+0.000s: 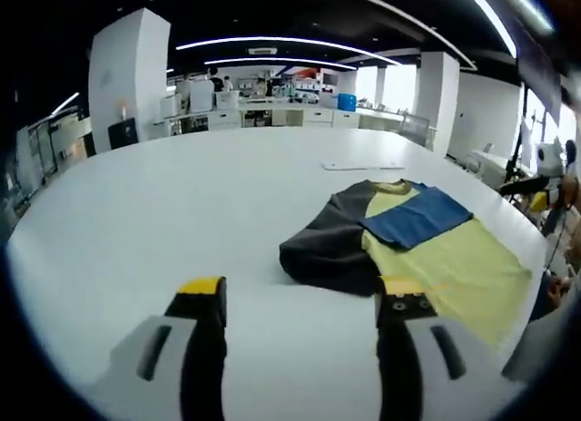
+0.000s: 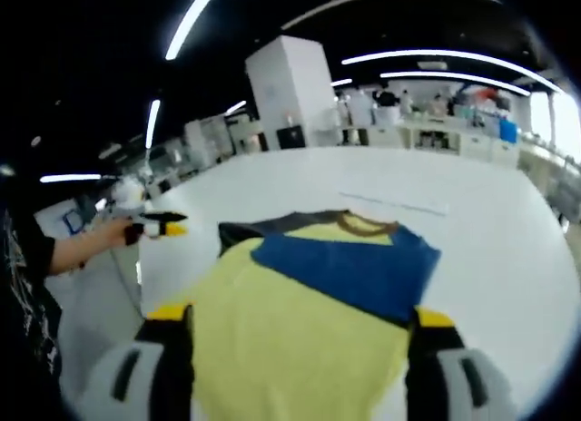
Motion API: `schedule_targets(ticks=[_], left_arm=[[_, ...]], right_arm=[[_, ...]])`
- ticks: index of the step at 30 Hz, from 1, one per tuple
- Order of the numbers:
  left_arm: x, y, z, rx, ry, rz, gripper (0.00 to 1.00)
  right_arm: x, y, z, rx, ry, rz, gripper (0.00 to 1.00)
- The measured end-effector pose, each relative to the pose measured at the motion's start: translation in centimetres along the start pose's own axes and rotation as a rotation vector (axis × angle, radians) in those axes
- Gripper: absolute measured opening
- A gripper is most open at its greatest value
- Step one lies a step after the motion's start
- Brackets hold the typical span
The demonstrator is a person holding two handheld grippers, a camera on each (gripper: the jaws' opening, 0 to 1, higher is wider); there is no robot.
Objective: Fold the garment on the visible template until the final outline fits inside the template.
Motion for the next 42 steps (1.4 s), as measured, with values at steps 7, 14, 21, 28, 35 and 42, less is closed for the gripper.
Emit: schedule_targets(ticks=[7, 14, 21, 28, 35, 42], left_arm=[[1.7, 0.3, 1.7, 0.035, -0.037, 0.003, 0.49], [3.2, 0.2, 1.9, 0.046, -0.026, 0.005, 0.43], [5.6, 1.1, 1.4, 0.027, 0.024, 0.058, 0.36], [6.5, 1.0, 1.1, 0.006, 0.021, 0.071, 0.25], [8.2, 1.0, 1.8, 0.018, 0.014, 0.079, 0.13], [9.8, 1.4, 1.2, 0.018, 0.039, 0.100, 0.07]], right_arm=[[-1.5, 1.1, 0.6, -0.049, 0.025, -0.010, 0.98], [-3.2, 1.5, 1.2, -0.040, 0.032, -0.049, 0.96], [-3.8, 2.5, 1.7, -0.052, 0.065, -0.042, 0.94], [-4.1, 2.9, 1.6, -0.027, 0.076, -0.043, 0.92], [-4.3, 2.7, 1.4, -0.005, 0.090, -0.054, 0.90], [-4.8, 2.4, 0.8, 0.006, 0.104, -0.059, 0.89]])
Point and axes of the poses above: the point that each gripper's makers call its tool centre point, and the gripper's own axes: x roughly forward along the fingers, z roughly to its left, y roughly out of its underside, the point moved 5 cm from there along -x, roughly backward along the fingers, and after that the axes turned 14 degrees about x, right-handed, at the moved point
